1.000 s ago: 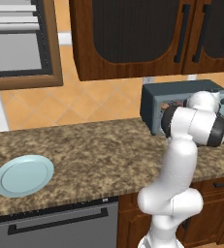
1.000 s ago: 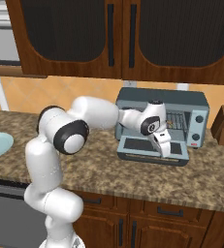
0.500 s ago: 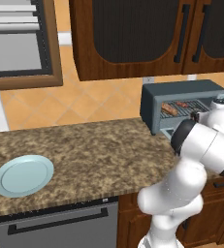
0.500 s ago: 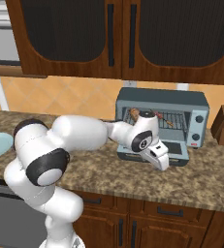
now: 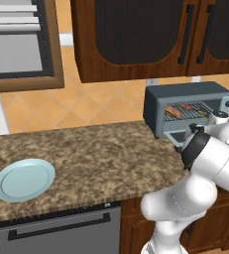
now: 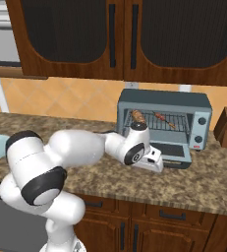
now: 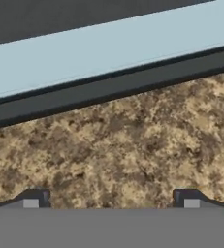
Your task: Pick up the kebab skewer and baguette bread, and place them inside the toaster oven. Close the toaster oven door and start by setting the timer.
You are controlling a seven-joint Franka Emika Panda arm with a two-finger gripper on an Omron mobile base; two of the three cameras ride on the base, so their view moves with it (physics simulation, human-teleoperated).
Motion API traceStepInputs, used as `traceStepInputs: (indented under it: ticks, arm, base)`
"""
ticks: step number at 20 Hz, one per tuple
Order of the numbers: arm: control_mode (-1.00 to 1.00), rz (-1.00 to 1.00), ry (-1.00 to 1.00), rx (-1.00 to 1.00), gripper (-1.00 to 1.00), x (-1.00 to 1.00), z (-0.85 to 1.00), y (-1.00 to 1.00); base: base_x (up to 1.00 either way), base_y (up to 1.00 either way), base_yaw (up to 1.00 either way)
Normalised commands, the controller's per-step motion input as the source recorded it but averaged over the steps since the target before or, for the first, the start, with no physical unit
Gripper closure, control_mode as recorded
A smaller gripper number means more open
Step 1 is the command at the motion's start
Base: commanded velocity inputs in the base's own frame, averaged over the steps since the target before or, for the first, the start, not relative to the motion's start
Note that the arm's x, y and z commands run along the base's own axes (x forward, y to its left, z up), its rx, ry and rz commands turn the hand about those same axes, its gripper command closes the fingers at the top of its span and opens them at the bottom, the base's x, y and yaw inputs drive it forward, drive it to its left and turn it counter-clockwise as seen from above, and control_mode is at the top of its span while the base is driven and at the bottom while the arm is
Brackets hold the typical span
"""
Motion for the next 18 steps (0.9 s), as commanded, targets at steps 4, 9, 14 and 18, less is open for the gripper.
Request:
traceStepInputs:
  ticks: [4, 9, 14, 18]
  arm:
    - [-1.00, 0.10, 0.02, 0.00, -1.00, 0.51, -0.19, 0.36]
    - [-1.00, 0.02, 0.02, 0.00, -1.00, 0.24, -0.14, 0.19]
    - [-1.00, 0.00, 0.00, 0.00, -1.00, 0.00, -0.21, 0.00]
    - [-1.00, 0.00, 0.00, 0.00, -1.00, 0.04, -0.27, 0.02]
  base:
    - [0.00, 0.00, 0.00]
    - [0.00, 0.00, 0.00]
    - [0.00, 0.00, 0.00]
    - [0.00, 0.00, 0.00]
